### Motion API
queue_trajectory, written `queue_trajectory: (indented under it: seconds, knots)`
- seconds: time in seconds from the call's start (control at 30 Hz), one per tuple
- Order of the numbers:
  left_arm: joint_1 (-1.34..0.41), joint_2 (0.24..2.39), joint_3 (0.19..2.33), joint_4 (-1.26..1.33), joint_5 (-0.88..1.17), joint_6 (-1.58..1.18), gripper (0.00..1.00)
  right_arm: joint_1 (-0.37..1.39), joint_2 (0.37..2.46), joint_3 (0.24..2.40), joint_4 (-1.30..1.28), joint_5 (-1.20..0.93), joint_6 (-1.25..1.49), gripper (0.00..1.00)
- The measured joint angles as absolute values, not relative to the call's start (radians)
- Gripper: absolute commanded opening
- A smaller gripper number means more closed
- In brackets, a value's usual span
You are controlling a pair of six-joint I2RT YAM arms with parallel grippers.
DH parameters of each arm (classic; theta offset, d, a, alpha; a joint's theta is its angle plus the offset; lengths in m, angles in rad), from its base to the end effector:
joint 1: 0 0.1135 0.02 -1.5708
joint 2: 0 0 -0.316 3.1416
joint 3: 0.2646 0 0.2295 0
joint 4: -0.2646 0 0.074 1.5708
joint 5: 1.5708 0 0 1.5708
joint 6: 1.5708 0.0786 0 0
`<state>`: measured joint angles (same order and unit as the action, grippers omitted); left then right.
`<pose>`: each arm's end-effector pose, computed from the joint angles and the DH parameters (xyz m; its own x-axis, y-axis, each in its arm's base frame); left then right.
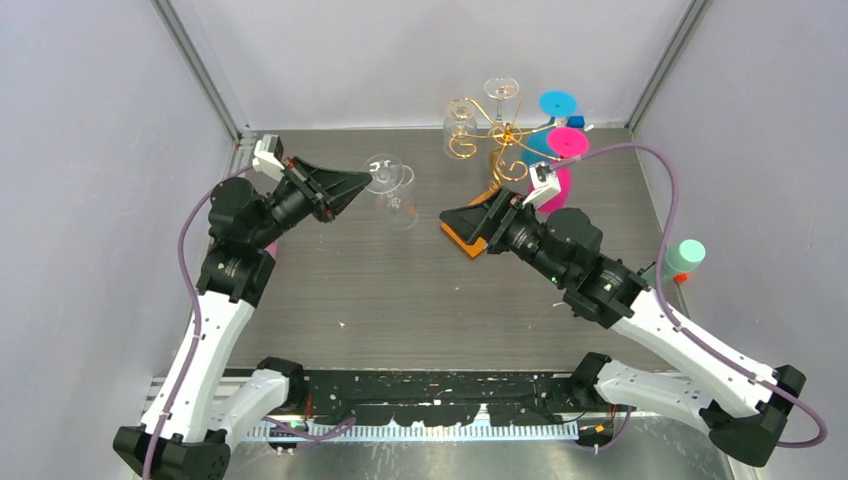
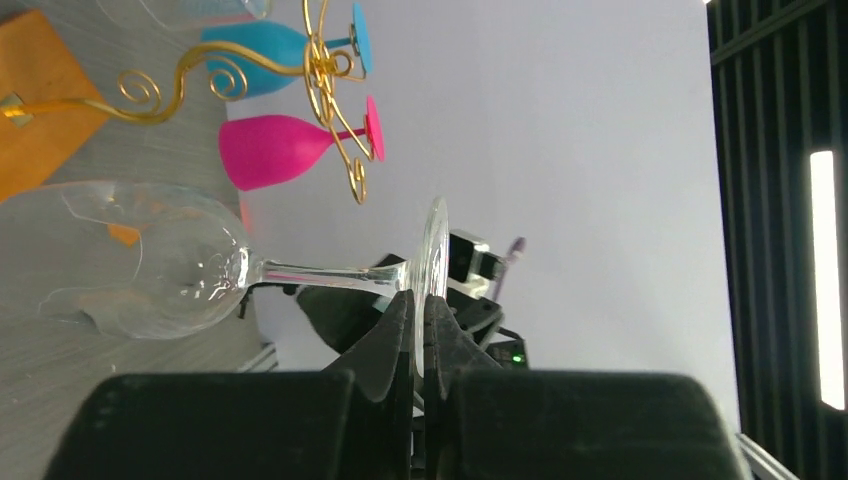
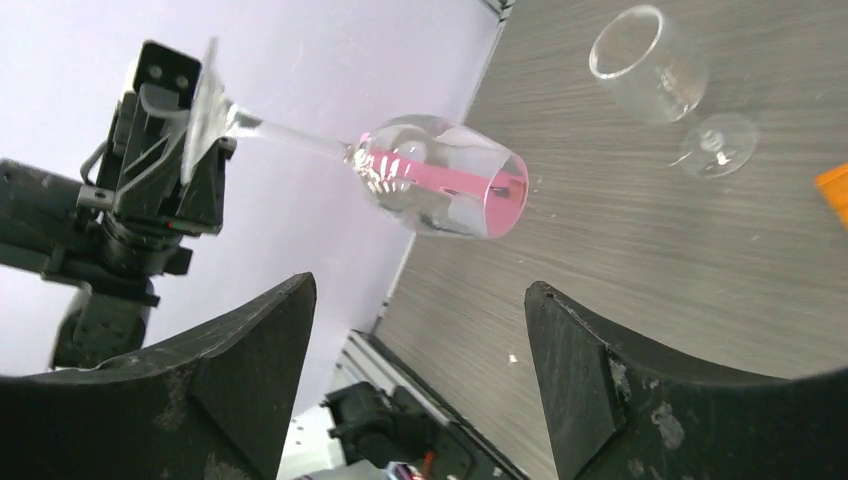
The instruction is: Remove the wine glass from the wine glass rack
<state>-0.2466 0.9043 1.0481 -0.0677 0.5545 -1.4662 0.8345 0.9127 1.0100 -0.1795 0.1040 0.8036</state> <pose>0.1603 -0.0830 0.4637 -0.7050 -0.6944 -0.1439 0.1482 0.0542 -0.9875 0.1357 0.1375 0.4323 -0.5188 0.4938 -0.6979 -0.4236 0.5606 0.7115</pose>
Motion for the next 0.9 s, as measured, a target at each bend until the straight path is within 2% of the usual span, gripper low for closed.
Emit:
queue_trajectory:
  seconds: [0.13,0.3,0.6,0.9]
  knots:
    - [-0.241,0.869,1.023,-0.065,0.579,-1.542,0.0,0.838,0.915,0.873,-0.004,0.104,0.953,0.83]
    - [-0.241,0.797,1.022,-0.077,0.588,-1.577,0.0,0.881,0.96,0.863,0.102,0.059,0.94,0.69]
    - [-0.241,0.692,1.014,-0.185,0.59,-1.588,0.0,1.074,1.013,1.071,0.142,-0.043,0.461,0.63]
    - [-0.241,0.676,0.964,-0.184,0.604,-1.642,0.0,1.085,1.124,1.066,0.186,-0.035,0.045,0.63]
